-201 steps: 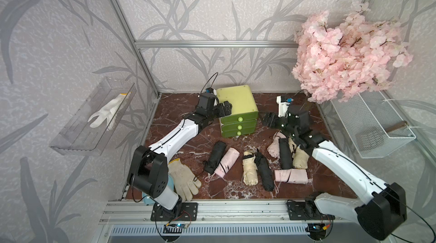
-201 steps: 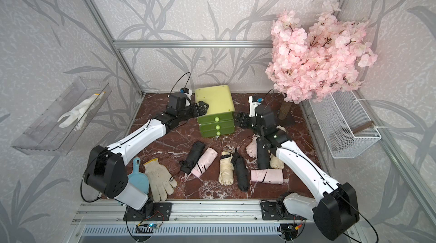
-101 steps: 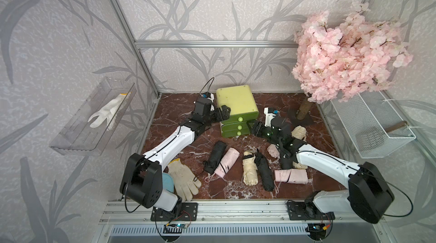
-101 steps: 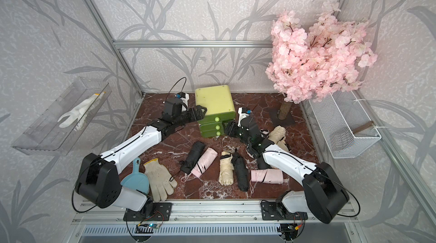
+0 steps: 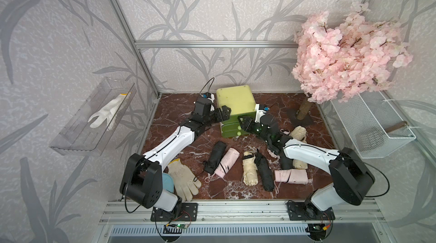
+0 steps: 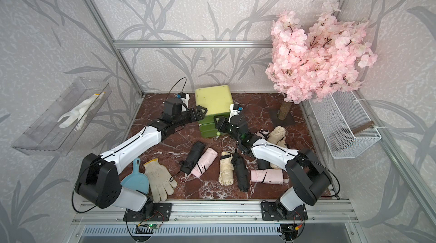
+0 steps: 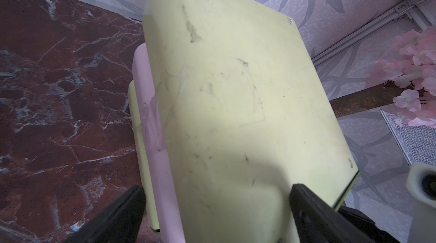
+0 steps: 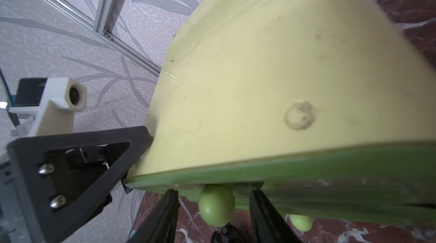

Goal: Place the umbrella in the drawer by color
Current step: Open the drawer in the storage box.

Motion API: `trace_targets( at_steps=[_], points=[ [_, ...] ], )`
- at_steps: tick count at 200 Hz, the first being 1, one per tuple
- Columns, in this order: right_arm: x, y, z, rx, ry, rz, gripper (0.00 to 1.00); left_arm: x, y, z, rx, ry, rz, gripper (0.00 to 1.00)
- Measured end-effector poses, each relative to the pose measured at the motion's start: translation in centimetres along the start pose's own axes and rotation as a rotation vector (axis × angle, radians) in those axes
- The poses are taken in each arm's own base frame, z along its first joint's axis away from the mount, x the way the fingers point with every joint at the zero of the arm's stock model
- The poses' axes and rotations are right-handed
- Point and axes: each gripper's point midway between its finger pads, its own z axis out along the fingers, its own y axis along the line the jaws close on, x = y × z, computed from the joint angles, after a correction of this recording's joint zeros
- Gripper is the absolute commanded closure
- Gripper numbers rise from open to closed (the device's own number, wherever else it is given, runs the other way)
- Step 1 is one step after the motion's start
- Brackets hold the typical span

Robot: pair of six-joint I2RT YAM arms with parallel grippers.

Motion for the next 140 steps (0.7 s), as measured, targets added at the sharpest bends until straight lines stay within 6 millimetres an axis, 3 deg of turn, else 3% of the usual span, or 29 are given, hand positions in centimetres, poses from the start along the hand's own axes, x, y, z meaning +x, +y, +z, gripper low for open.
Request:
trace_targets(
  at_steps=[49, 108, 140],
  points=[
    [0.52, -0.12, 0.66, 0.0, 0.007, 0.0, 0.64, 0.03, -0.13, 0.0, 0.008, 0.003, -0.001, 0.0],
    [0.37, 0.02, 0.67, -0.002, 0.001, -0.025, 0.98, 0.12, -0.23, 0.0, 0.014, 0.008, -0.001, 0.0],
    [0.45, -0.13, 0.39, -0.001, 0.0, -0.026, 1.0, 0.19, -0.23, 0.0, 0.014, 0.011, -0.002, 0.0]
  ],
)
